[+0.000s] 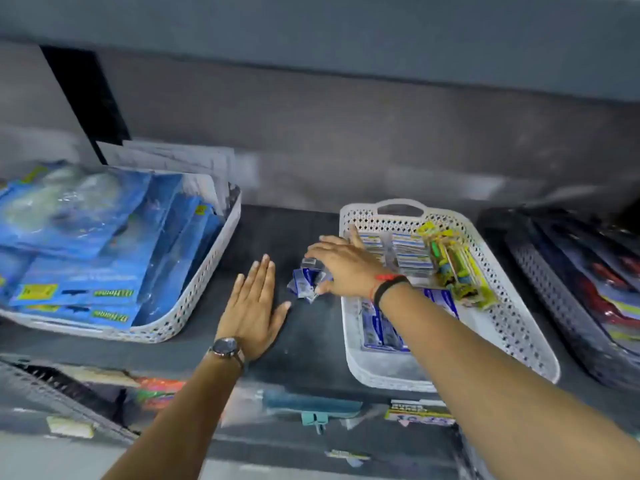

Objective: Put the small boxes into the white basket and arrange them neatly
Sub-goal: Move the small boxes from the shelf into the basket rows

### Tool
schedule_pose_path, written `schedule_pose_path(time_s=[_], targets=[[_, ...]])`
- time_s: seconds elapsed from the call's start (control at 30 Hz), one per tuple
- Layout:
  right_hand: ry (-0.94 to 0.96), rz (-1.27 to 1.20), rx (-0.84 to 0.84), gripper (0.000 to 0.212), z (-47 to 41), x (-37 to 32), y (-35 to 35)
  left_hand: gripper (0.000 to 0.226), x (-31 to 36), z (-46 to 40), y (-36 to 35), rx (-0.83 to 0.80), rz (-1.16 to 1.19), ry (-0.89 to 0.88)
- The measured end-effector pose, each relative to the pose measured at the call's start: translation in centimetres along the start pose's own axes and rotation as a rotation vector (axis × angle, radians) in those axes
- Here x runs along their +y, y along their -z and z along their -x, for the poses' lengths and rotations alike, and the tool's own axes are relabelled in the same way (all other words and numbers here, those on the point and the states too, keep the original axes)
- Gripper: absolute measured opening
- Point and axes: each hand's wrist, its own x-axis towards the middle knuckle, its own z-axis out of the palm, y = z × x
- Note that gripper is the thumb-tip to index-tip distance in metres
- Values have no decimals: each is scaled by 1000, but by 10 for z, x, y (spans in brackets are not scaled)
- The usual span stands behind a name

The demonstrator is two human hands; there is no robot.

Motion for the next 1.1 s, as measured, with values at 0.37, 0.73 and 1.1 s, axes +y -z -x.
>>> schedule_pose_path(time_s=[0.37,0.73,1.1], targets=[[-23,51,-134,56,-29,-5,-17,67,-7,0,-21,-115,81,81],[-239,-146,27,61,44,41,39,66,-8,-1,-19,-142,85,78],[-310,-298,-134,60,58,45,-9,91,-5,-3,-16,-130,70,90]])
